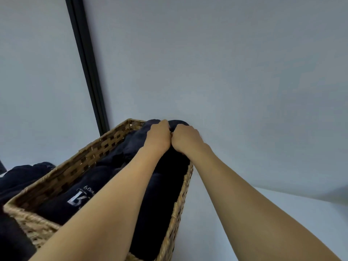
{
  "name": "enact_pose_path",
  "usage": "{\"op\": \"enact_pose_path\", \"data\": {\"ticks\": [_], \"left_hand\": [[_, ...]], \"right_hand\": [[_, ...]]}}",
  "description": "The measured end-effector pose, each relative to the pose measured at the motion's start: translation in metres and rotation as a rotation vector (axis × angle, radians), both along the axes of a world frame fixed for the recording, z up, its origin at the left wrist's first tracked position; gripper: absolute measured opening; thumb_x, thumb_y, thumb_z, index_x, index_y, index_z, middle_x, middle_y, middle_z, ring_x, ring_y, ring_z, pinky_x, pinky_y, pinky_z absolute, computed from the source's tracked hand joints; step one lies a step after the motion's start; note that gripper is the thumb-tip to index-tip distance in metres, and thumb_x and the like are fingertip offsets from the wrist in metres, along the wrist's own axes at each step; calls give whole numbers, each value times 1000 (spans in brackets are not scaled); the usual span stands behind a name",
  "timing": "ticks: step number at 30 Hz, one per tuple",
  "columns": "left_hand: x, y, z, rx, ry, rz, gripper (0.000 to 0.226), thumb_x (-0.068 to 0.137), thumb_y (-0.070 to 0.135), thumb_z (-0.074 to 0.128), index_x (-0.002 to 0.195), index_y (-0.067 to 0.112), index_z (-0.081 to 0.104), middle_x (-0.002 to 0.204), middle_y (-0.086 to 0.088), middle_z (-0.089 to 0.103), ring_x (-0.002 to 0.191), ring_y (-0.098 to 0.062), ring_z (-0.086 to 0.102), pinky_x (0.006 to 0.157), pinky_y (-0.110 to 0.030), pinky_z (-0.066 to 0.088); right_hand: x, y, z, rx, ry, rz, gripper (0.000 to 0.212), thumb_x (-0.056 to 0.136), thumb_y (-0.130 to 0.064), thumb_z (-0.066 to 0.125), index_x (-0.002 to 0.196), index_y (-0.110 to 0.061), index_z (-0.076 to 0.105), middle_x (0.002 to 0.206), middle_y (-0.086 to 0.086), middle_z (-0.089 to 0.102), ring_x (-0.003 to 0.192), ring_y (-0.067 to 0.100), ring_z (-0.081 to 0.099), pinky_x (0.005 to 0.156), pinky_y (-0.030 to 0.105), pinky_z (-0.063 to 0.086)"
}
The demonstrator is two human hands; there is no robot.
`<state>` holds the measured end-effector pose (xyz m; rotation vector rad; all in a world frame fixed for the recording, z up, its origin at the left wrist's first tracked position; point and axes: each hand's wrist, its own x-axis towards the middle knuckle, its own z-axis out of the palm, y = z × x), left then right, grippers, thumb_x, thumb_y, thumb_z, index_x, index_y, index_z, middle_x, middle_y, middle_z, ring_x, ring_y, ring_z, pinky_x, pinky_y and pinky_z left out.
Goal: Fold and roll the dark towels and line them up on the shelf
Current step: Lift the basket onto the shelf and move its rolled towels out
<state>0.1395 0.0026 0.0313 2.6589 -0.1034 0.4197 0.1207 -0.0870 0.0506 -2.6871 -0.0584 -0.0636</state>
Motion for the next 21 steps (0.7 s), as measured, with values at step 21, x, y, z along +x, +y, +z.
{"op": "enact_pose_path", "data": {"ticks": [21], "left_hand": [[-59,-221,24,-232,81,-378,28,94,19,52,118,11,64,113,-9,65,99,-30,64,80,-34,52]], "right_hand": [[-86,-228,2,221,-296,-358,39,97,-17,47,135,-17,53,134,5,58,116,24,58,93,32,47]]}}
